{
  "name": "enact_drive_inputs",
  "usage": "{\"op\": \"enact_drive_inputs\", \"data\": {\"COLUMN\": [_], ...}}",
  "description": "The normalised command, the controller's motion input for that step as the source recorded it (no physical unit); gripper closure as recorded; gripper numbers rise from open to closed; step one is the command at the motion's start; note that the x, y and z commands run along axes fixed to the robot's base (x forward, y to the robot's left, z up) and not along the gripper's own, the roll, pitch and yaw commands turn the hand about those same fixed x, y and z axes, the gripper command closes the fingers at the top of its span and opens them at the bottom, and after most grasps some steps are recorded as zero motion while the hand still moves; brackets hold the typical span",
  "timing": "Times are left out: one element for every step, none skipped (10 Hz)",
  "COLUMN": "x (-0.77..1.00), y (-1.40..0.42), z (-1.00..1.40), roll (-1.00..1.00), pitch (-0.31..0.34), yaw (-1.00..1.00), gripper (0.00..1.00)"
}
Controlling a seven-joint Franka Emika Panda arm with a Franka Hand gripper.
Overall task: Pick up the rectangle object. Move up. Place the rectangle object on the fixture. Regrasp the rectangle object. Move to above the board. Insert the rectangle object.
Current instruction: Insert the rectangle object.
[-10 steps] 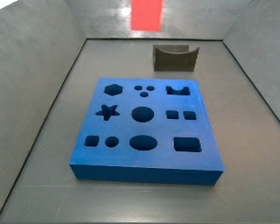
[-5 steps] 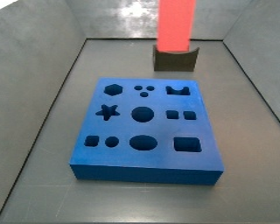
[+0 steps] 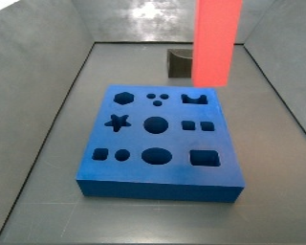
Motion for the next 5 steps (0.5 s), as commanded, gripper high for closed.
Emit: {"op": "enact_drive_inputs", "data": {"x": [0.22,0.19,0.19,0.15,0.11], "y": [-0.25,-0.27,-0.30,-0.31,-0.32], "z": [-0.36,-0.38,-0.39,-0.41,-0.43], "roll": [0.00,0.00,0.00,0.02,0.20], "pitch": [-0.026,-0.026,-0.017,-0.011,0.000], "yaw": [0.19,0.18,0.13,0.03,0.00], "gripper": [1.00,1.00,1.00,1.00,1.00]}}
